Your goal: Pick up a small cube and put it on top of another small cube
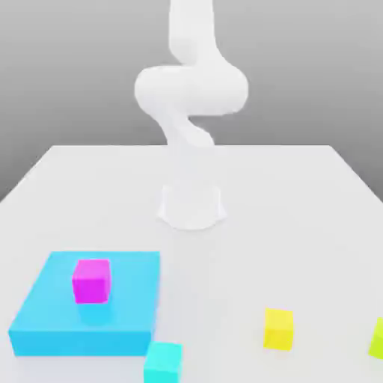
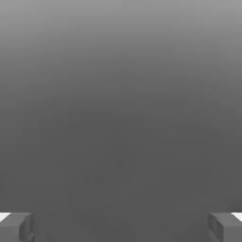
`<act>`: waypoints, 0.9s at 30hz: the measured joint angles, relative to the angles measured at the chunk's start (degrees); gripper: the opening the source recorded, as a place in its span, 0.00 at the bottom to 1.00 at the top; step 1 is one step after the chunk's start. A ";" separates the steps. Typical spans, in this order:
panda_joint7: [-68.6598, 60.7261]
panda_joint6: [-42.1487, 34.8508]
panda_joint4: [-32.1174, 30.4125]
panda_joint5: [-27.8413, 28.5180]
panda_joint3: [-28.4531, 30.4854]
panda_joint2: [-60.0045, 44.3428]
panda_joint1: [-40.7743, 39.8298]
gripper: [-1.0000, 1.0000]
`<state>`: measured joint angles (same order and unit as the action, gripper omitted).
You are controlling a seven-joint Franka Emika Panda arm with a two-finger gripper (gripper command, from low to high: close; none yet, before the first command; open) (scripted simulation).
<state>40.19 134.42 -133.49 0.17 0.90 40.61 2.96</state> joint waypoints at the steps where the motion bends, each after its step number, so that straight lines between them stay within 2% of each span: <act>1: -2.47 1.14 -0.74 0.02 0.37 -2.25 1.23 0.50; 11: -26.29 11.65 -7.58 -0.99 3.17 -23.19 11.65 0.50; 19: -45.64 20.05 -13.02 -2.40 1.86 -39.83 17.13 0.50; 23: -53.94 24.25 -15.75 -1.21 0.32 -48.10 17.89 0.50; 27: -55.90 30.23 -15.25 -0.48 -0.41 -56.39 17.63 0.50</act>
<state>-15.71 164.65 -148.75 -0.31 0.50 -15.78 20.59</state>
